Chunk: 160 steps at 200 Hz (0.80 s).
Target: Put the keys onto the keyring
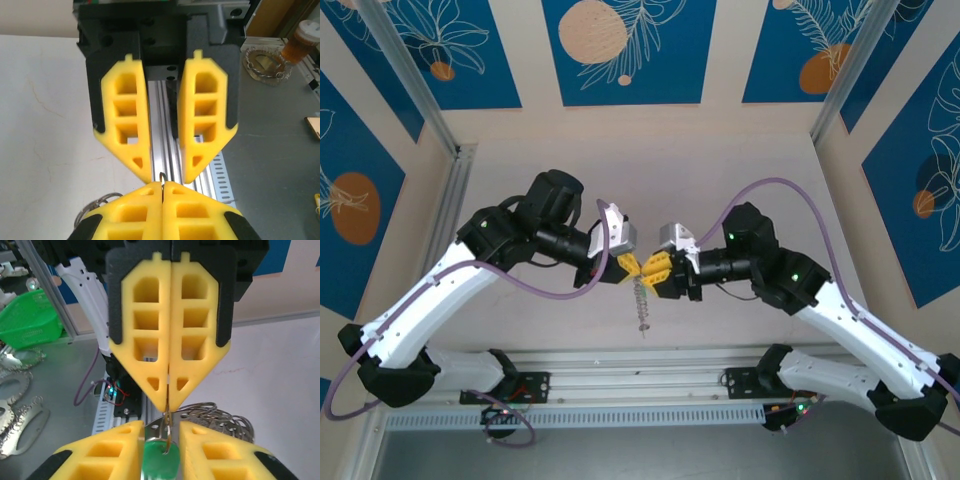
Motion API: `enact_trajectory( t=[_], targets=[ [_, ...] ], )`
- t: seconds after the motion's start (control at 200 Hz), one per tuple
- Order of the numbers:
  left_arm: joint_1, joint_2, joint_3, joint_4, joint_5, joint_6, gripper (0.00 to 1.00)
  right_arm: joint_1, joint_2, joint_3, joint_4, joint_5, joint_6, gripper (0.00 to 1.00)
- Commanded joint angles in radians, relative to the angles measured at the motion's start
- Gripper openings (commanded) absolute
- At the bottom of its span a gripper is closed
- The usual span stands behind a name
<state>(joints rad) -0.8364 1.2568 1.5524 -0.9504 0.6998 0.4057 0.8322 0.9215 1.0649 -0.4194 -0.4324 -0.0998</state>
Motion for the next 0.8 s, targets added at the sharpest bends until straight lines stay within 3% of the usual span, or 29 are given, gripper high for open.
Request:
enact_trajectory(
  t=[0.0, 0.28, 0.555, 0.795],
  targets=[
    [-0.011, -0.020, -0.005, 0.028, 0.056, -0.012, 0.00, 0.006, -0.021, -0.005, 0.027, 0.007, 0.015, 0.29],
    [-0.012, -0.034, -0.005, 0.056, 0.066, -0.034, 0.00, 0.003, -0.006, 0.007, 0.014, 0.015, 0.015, 0.29],
    [-0.012, -0.048, -0.009, 0.060, 0.063, -0.037, 0.00, -0.001, 0.014, 0.017, 0.023, 0.009, 0.021, 0.00],
    [-0.012, -0.075, -0.043, 0.129, 0.048, -0.064, 0.00, -0.002, 0.029, 0.018, 0.003, -0.002, 0.032, 0.00]
  ],
)
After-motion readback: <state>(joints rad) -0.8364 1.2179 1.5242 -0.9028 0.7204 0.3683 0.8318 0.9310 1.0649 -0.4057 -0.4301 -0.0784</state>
